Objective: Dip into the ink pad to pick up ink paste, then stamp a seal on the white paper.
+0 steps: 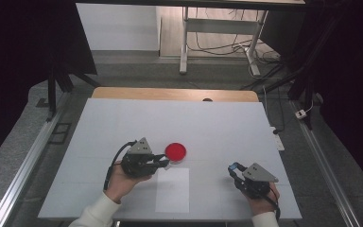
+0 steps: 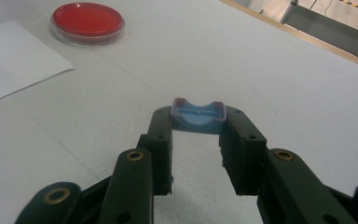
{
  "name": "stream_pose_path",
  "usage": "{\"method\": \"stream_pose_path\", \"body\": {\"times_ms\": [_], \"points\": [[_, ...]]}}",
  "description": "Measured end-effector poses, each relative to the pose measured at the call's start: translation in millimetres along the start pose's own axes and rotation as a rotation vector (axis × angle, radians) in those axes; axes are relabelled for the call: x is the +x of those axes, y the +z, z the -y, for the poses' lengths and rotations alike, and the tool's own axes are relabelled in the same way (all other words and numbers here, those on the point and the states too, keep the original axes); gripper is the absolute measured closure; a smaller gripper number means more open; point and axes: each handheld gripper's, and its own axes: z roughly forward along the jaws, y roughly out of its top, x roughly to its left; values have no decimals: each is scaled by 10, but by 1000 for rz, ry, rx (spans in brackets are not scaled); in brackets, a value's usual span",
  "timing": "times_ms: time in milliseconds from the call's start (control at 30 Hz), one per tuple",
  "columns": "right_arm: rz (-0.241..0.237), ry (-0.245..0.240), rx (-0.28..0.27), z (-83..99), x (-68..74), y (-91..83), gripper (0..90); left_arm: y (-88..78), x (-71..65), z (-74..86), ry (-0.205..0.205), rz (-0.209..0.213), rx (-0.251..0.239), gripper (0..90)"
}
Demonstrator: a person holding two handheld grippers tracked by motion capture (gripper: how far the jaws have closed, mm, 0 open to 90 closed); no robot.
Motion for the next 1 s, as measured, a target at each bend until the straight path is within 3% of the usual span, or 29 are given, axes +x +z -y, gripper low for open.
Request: {"method": "stream_pose_path", "body": {"times_ms": [467,1000], "points": [[1,1,-6,-6,-4,-14,650,3,-100,18,25,25,11,751],[2,0,-4,-12,7,-17,650,111,-153,50,47,52,56,751]]}}
